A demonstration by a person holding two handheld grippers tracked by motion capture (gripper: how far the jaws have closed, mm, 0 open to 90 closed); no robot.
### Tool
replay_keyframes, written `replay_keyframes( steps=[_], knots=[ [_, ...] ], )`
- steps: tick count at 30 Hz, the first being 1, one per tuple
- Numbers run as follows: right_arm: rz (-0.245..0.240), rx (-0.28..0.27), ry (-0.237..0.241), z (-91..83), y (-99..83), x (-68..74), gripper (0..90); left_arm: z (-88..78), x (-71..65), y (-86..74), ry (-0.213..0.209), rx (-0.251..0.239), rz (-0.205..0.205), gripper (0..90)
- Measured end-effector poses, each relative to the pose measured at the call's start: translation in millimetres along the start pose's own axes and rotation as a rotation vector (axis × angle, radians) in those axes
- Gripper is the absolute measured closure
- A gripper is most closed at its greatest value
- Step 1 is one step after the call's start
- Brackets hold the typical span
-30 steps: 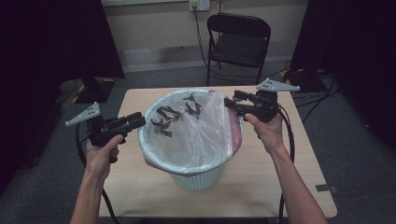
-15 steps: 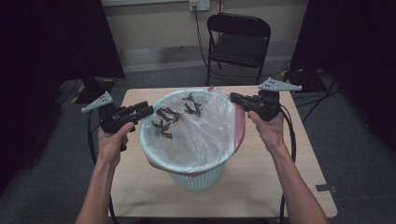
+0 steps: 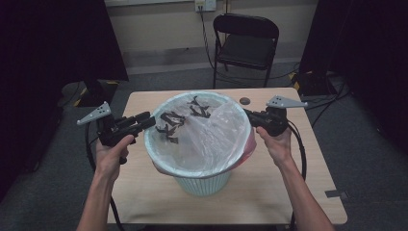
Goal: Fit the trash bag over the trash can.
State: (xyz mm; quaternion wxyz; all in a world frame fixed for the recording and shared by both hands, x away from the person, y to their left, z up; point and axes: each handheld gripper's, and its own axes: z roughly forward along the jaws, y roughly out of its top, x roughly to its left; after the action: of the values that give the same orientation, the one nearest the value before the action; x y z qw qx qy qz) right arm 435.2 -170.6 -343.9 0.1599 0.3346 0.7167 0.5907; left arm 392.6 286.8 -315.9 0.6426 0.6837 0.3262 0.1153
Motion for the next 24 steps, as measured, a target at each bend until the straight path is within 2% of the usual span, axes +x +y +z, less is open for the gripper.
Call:
replay_keyframes(
  steps=[5,7,9,14,16,19,24],
  knots=[
    [0.004,-0.008,0.029,6.6,-14.6,0.3,90.0,3.3,2.7,2.6,0.008,0.005,-0.005,52.4],
    [-0.014,0.004,0.035,9.8,-17.6,1.3,90.0,7.0,5.7,5.4,0.023,0.005,-0.017,50.2],
    [-0.039,0.010,0.029,11.8,-19.2,2.7,90.0,10.6,8.2,8.6,0.024,0.003,-0.020,48.8],
    [-0.050,0.014,0.034,12.1,-17.5,3.0,90.0,22.6,12.6,12.5,0.025,0.021,-0.027,48.3],
    [-0.042,0.013,0.020,11.6,-15.9,0.8,76.8,24.7,14.3,12.4,0.021,0.023,-0.029,48.6],
    [-0.019,0.004,-0.011,8.9,-12.4,-4.3,64.6,25.5,15.9,12.1,0.019,0.026,-0.031,50.9],
    [-0.001,-0.009,-0.057,4.9,-3.3,-11.8,54.3,29.2,14.3,11.7,0.009,0.037,-0.022,50.1]
  ],
)
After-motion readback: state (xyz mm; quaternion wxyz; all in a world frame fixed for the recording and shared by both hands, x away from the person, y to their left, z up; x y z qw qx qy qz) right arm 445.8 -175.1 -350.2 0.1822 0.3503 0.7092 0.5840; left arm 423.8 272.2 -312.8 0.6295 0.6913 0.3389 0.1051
